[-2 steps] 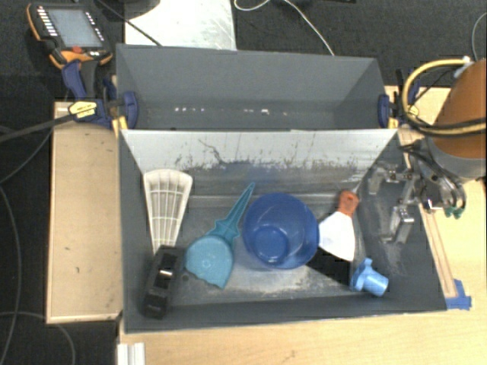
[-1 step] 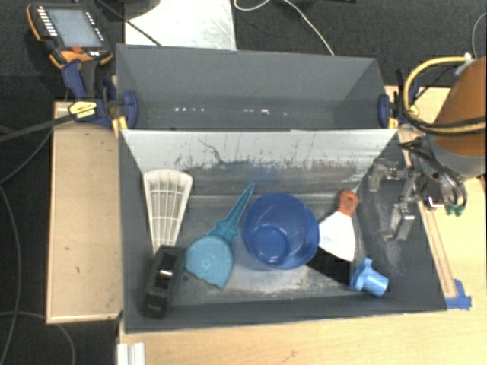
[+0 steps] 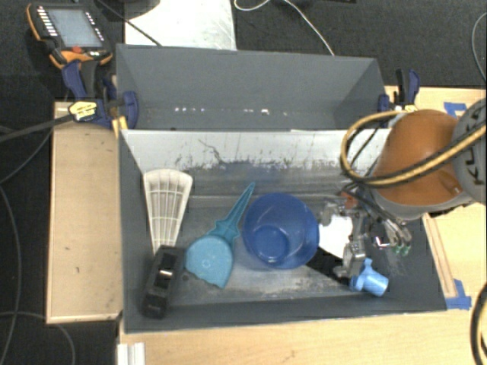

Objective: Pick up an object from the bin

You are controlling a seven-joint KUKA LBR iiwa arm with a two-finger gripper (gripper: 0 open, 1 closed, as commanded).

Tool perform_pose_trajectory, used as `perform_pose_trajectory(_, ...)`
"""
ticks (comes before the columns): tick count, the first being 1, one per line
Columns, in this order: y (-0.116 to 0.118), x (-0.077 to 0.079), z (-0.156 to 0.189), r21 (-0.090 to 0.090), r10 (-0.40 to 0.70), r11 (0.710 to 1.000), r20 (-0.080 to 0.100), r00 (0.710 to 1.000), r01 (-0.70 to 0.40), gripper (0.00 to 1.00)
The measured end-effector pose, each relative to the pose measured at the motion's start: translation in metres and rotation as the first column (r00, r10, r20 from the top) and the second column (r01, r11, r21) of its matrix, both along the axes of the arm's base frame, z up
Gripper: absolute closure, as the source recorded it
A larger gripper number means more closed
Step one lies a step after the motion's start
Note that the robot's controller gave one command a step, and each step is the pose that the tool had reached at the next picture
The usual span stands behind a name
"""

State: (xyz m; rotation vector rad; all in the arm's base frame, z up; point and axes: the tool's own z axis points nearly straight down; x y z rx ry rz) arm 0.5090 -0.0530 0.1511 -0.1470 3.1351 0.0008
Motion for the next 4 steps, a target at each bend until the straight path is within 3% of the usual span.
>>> perform_pose_trajectory(1,0.030,-0.010,-0.043,0.002,0.000,1.000,-0.006,1.000,0.000,0.00)
perform_pose_trajectory(2,0.043,0.016,-0.083,0.000,0.145,0.989,0.002,0.989,-0.145,0.00)
perform_pose_trajectory(3,0.054,0.040,-0.078,0.006,0.006,1.000,0.000,1.000,-0.006,1.00)
perform_pose_trajectory(4,0.054,0.040,-0.078,0.006,0.009,1.000,0.000,1.000,-0.009,1.00)
